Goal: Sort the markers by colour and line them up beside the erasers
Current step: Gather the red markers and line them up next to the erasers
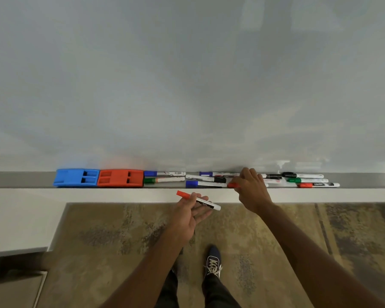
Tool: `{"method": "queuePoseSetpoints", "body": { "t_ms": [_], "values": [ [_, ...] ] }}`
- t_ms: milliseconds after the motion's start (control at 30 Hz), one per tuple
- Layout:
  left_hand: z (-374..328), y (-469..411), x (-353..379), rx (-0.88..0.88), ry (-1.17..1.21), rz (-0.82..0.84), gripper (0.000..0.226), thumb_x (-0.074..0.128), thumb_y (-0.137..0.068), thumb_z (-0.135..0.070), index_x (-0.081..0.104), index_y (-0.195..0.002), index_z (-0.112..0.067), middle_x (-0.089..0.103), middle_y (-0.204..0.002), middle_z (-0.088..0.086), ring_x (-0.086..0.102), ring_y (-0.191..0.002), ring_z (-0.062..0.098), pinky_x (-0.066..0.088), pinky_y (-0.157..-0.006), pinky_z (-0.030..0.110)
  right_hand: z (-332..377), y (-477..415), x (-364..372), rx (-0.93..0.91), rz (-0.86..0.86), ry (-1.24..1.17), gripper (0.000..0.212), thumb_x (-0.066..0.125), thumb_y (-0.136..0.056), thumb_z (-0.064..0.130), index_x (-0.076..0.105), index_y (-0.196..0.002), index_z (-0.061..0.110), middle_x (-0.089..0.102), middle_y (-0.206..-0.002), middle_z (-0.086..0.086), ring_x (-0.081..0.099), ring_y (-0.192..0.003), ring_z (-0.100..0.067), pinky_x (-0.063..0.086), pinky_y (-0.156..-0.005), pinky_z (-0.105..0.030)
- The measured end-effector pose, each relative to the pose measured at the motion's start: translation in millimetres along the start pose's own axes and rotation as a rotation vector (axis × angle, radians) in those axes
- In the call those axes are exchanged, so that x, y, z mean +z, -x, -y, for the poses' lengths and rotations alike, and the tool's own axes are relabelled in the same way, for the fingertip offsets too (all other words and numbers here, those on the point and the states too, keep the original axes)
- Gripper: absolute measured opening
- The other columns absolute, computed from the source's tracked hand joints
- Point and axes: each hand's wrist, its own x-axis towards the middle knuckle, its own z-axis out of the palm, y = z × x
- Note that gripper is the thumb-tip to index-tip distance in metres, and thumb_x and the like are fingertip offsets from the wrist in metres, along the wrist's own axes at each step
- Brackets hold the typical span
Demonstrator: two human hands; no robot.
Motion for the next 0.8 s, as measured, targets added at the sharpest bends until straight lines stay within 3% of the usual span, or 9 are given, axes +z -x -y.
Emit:
{"method": "queuePoseSetpoints", "body": {
  "t_ms": [200, 367, 500, 633, 800],
  "values": [
    [17, -6, 22, 0.033, -0.047, -0.018, 0.022, 0.047, -0.102, -0.021, 0.055, -0.104, 0.0, 0.069, -0.113, 0.025, 0.068, -0.106, 0.038, 0.049, -0.1, 0.054, -9, -3, -3, -0.121, -0.097, -0.014, 0.028, 0.075, -0.078, 0.012, 0.066, -0.103, 0.021, 0.057, -0.107, -0.003, 0.048, -0.103, -0.026, 0.039, -0.083, -0.039],
    [29, -10, 55, 0.105, -0.165, 0.022, 0.023, 0.042, -0.104, -0.024, 0.052, -0.105, -0.004, 0.069, -0.116, 0.023, 0.068, -0.106, 0.034, 0.05, -0.098, 0.05, -5, 5, -17, -0.162, -0.234, -0.296, 0.015, 0.071, -0.085, 0.017, 0.064, -0.097, 0.023, 0.065, -0.093, 0.007, 0.053, -0.092, -0.02, 0.037, -0.075, -0.037],
    [40, -10, 81, 0.145, -0.26, 0.067, 0.031, 0.045, -0.103, -0.028, 0.053, -0.127, -0.011, 0.072, -0.114, 0.011, 0.07, -0.104, 0.027, 0.053, -0.096, 0.048, -3, 13, -36, -0.05, -0.091, -0.783, 0.012, 0.068, -0.088, 0.013, 0.069, -0.098, 0.02, 0.069, -0.09, 0.004, 0.064, -0.083, -0.01, 0.052, -0.073, -0.025],
    [48, -14, 98, 0.134, -0.303, 0.116, 0.03, 0.046, -0.102, -0.027, 0.058, -0.125, -0.011, 0.071, -0.113, 0.014, 0.07, -0.102, 0.03, 0.054, -0.093, 0.048, -15, 25, -44, 0.066, -0.104, -0.87, 0.013, 0.071, -0.086, 0.02, 0.074, -0.099, 0.019, 0.074, -0.09, 0.005, 0.067, -0.082, -0.005, 0.054, -0.076, -0.021],
    [64, -16, 118, 0.143, -0.367, 0.209, 0.021, 0.046, -0.102, -0.015, 0.063, -0.114, -0.011, 0.071, -0.094, 0.01, 0.069, -0.081, 0.024, 0.054, -0.079, 0.044, -38, 37, -46, 0.174, -0.166, -0.867, 0.015, 0.074, -0.085, 0.025, 0.077, -0.097, 0.016, 0.072, -0.085, 0.006, 0.063, -0.072, -0.006, 0.051, -0.069, -0.021]
  ]
}}
